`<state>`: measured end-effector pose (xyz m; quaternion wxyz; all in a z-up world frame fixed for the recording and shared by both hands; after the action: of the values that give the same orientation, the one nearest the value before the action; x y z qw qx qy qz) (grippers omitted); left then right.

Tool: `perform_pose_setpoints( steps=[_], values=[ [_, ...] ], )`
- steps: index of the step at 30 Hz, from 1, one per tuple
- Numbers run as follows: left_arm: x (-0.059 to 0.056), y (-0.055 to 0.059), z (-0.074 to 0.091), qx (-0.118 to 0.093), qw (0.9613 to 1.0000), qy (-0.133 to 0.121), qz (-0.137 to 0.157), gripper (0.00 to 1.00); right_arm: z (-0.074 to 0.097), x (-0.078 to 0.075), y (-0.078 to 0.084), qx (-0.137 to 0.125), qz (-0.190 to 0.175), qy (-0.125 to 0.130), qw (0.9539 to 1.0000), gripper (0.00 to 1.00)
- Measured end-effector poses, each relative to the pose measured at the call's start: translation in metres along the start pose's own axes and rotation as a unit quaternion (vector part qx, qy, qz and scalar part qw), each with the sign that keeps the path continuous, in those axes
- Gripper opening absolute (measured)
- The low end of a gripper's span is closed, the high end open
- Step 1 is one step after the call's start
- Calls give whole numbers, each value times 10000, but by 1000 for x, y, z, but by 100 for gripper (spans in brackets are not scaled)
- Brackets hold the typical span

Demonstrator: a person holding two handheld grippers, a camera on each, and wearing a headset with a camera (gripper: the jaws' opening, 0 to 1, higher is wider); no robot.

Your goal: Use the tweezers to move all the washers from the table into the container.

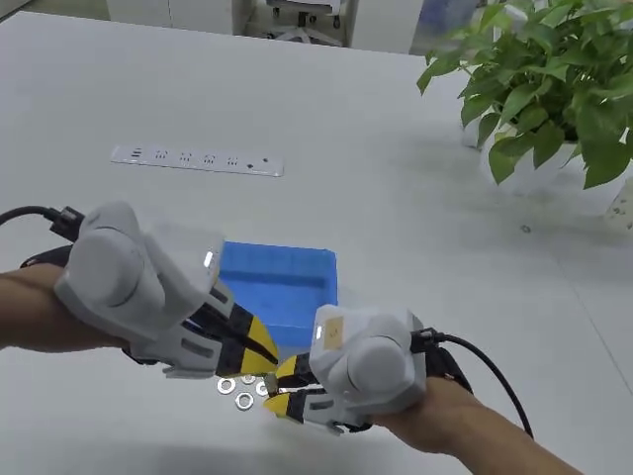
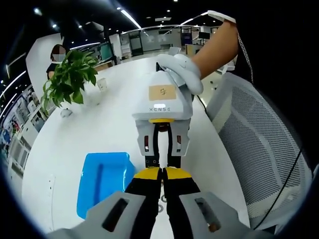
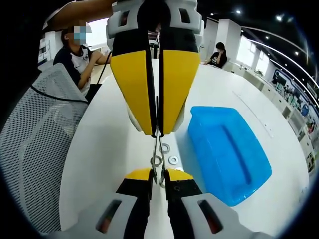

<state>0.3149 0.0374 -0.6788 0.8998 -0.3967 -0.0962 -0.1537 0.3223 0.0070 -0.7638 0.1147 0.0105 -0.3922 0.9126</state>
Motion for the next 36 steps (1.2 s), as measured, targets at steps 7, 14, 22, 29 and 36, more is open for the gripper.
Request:
perform_pose_setpoints(
  steps=[7,14,22,29,36],
  values=[
    [3,2,-1,-8,10000,7,2,5,-1,-2,0,-8,-17,-1,10000,12],
    [5,1,0,-15,10000,4,-20,5,-1,-4,-3,-83,-62,9,9999,12],
    [6,3,-2,14,10000,23,-24,5,-1,-3,-3,-87,-57,16,9999,12],
    [10,4,-4,-11,10000,-16,36,6,0,-5,-2,-85,-145,74,9998,12],
    [12,5,-5,-33,9999,-11,107,6,0,-5,-2,-67,-200,109,9997,12]
  ],
)
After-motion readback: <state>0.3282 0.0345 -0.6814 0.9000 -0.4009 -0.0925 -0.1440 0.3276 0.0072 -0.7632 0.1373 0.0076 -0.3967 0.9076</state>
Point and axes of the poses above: the centre of the closed fingertips' face, and the gripper's own axes: z roughly backward along the fingers, x roughly to its left, y roughly out of its underside, the point moved 4 cm from there along z, roughly backward along the fingers, and after that the axes turned 15 degrees about -z, right-handed, at the moved point
